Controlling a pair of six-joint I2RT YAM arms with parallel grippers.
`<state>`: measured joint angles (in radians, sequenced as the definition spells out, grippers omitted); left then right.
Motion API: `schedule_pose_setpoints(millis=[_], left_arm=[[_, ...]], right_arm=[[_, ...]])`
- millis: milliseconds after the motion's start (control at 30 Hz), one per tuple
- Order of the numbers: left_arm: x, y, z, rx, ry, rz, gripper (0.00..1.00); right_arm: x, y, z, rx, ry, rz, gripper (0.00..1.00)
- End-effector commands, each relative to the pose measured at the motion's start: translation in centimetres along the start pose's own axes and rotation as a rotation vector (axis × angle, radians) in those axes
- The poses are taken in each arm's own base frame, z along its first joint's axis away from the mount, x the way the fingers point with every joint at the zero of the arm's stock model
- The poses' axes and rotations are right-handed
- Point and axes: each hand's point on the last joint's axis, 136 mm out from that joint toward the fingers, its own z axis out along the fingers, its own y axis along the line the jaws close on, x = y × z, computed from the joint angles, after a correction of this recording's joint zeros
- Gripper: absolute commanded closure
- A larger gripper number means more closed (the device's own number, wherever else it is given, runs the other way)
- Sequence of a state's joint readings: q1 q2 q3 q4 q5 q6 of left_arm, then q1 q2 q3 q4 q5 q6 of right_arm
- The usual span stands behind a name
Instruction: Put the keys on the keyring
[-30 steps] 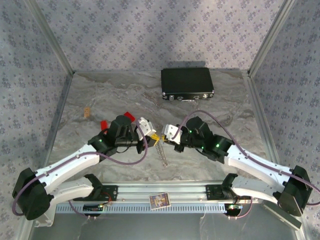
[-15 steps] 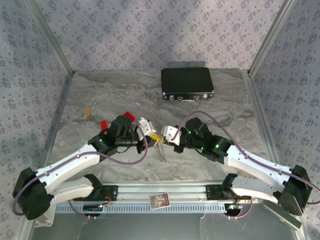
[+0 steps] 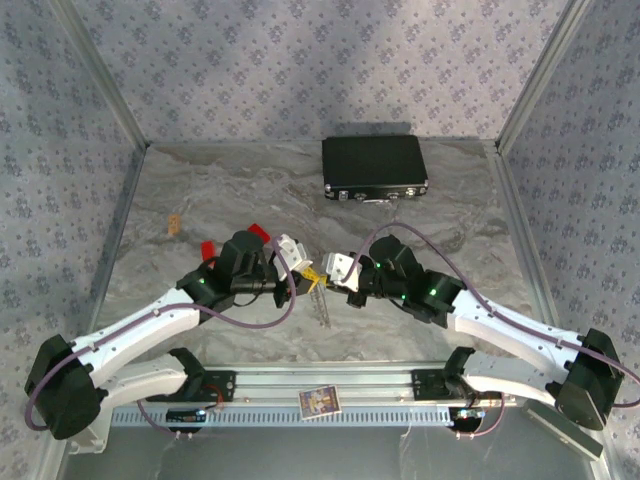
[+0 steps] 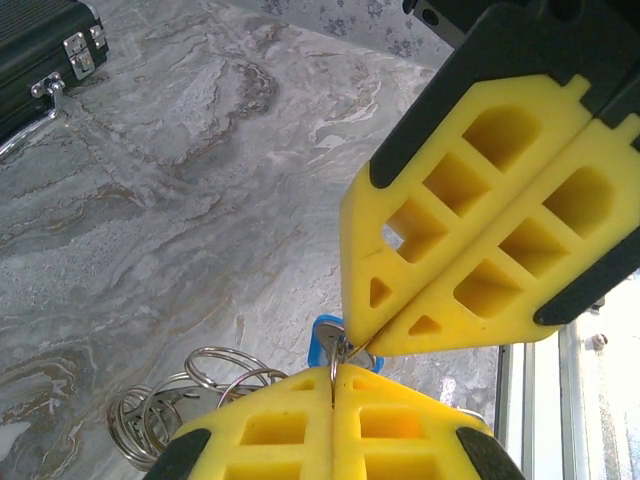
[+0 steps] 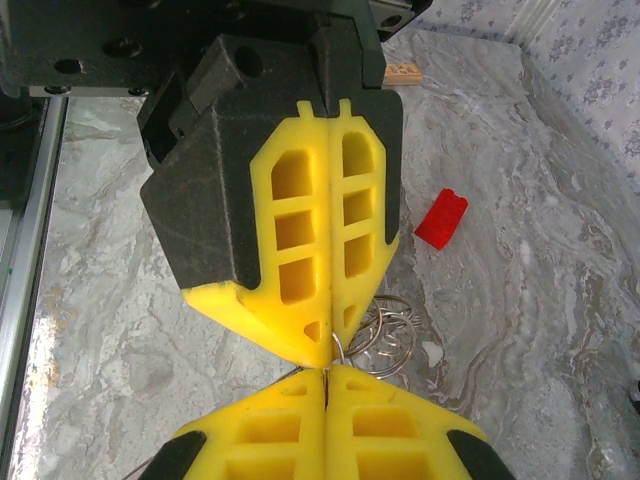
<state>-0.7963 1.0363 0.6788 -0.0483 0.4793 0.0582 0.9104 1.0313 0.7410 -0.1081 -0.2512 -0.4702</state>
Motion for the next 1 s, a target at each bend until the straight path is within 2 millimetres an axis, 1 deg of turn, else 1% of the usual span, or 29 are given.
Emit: schedule_pose_setpoints(millis=[0,100,133,200,233,333,467,500,567,700,733,767,867,967], left_arm=[[-3.7,-0.3,-0.8,0.005,-0.139,0.062,1.0],[-3.8,-0.4,-0.9,0.002,-0.164,0.099,1.0],[-3.8,-0.5,-0.9,-0.001,-0.166,0.115,1.0],[-3.8,-0.5,-1.0,-0.014,-0.177,0.154,1.0],[-3.9,-0.5,-1.1,-0.019,-0.186,0.166,1.0],[-3.9,-0.5,-1.1,-0.03,-0.201,0.205,1.0],[-3.6,-0.7,-1.0,-0.039,-0.221,0.266,1.0],[-3.5,-0.7,-1.1,-0.04,-0.231,0.281,1.0],[-3.5,-0.9,-1.2,-0.043,-0.252,0.313,1.0],[-3.5,-1.9,-1.6,-0.008,-0.288,0.378,1.0],[-3.6,-1.9,-1.7,-0.01,-0.296,0.382,1.0],[-3.7,-1.9,-1.8,-0.012,-0.302,0.385,1.0],[-3.5,-2.3,-1.9,0.004,-0.308,0.399,1.0],[-3.5,-2.7,-2.0,0.017,-0.317,0.41,1.0]], right_arm=[[-0.1,1.2,-0.1,-0.058,-0.005,-0.022,0.99],[0.0,1.4,-0.4,-0.061,-0.011,-0.03,0.78],[-0.1,1.5,-0.6,-0.062,-0.017,-0.03,0.73],[-0.1,1.7,-1.2,-0.071,-0.028,-0.025,0.66],[-0.1,1.7,-1.4,-0.073,-0.028,-0.021,0.65],[0.1,1.5,-2.2,-0.062,-0.02,-0.01,0.63],[0.1,0.3,-3.4,0.014,-0.057,0.038,0.63],[0.0,-0.1,-3.6,0.03,-0.075,0.062,0.63],[-0.1,-0.2,-3.7,0.025,-0.107,0.104,0.66],[-0.6,0.3,-3.4,-0.034,-0.171,0.16,0.74],[-0.7,0.4,-3.4,-0.046,-0.184,0.173,0.75],[-0.8,0.5,-3.3,-0.056,-0.194,0.182,0.75],[-0.1,0.5,-2.8,-0.052,-0.173,0.2,0.7],[0.4,0.6,-2.4,-0.058,-0.161,0.214,0.69]])
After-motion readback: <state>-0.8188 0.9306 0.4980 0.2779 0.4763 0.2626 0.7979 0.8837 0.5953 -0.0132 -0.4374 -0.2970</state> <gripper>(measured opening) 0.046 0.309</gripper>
